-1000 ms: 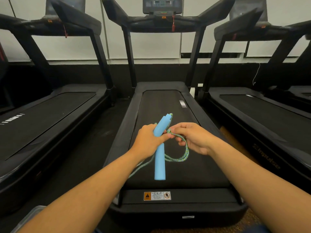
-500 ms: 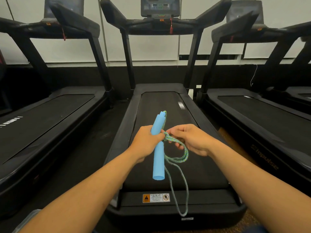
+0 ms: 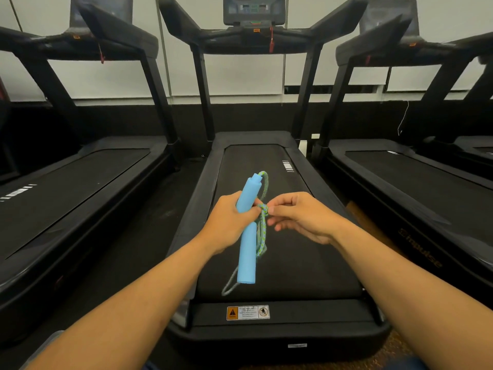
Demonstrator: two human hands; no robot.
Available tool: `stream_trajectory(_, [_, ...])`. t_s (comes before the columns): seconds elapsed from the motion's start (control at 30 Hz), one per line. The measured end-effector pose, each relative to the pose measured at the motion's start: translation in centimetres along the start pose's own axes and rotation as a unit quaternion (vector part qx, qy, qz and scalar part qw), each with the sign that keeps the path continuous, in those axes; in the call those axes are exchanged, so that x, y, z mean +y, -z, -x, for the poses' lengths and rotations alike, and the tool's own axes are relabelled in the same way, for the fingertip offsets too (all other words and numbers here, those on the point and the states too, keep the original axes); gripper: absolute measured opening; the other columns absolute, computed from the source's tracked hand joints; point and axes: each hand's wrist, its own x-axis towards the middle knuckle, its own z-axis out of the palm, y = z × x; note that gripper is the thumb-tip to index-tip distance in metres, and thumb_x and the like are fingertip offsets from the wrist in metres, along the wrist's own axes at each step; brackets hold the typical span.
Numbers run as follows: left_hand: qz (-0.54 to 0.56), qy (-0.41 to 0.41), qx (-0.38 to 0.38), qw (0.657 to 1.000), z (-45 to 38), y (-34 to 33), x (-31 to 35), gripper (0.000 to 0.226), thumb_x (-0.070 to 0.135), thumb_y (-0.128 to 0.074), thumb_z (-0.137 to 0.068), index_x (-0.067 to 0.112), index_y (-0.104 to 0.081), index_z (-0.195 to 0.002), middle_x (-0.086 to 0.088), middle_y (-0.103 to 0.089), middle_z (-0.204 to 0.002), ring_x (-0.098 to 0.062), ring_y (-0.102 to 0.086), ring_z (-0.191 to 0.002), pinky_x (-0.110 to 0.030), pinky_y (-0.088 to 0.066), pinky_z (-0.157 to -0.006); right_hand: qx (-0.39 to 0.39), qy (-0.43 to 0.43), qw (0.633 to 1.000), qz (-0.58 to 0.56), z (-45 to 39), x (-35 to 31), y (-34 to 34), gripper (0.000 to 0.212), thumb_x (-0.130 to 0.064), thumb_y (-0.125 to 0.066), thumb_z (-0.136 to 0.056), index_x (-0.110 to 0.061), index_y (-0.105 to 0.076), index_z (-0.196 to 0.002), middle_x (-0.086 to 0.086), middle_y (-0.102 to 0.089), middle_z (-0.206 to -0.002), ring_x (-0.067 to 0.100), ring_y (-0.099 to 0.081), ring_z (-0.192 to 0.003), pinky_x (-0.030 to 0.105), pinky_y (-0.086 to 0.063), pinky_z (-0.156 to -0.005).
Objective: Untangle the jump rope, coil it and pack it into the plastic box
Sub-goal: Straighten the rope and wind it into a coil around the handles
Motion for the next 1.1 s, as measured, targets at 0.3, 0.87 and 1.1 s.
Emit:
stream_trajectory(0.3, [-0.049,-0.022,-0.009,0.999,-0.2,0.4,0.2,0.004,0.012,-0.069,-0.090,0.016,-0.067,-0.091,0.003,-0.063,-0.078,-0.003,-0.060,-0.064,-0.017,-0.051,-0.059,0.075,0.019,0.997,-0.027,-0.7,0.0,-1.5,0.017,0.012,-0.058,-0.088,0.000,-0.067,-0.084,0.007,-0.059,-0.068,0.014,-0.053,-0.060,0.025,-0.049,-0.057])
stream_trajectory(0.87, [-0.245,-0.197,-0.013,0.949,-0.7,0.8,0.1,0.003,0.017,-0.069,-0.089,0.018,-0.069,-0.087,0.009,-0.056,-0.077,-0.013,-0.057,-0.070,-0.029,-0.044,-0.066,0.141,0.084,0.983,0.087,-1.0,0.1,-2.0,0.015,0.009,-0.058,-0.086,-0.001,-0.070,-0.086,0.000,-0.062,-0.061,0.012,-0.055,-0.057,0.026,-0.051,-0.056])
stream_trajectory(1.1, [-0.146,-0.072,-0.004,0.987,-0.6,1.4,0.2,0.016,0.017,-0.070,-0.090,0.003,-0.064,-0.085,-0.014,-0.065,-0.076,-0.028,-0.063,-0.068,-0.043,-0.053,-0.064,0.154,0.059,0.986,-0.030,-1.1,-0.3,-1.6,0.021,0.007,-0.054,-0.090,-0.004,-0.063,-0.075,0.008,-0.057,-0.065,0.017,-0.052,-0.059,0.028,-0.048,-0.056])
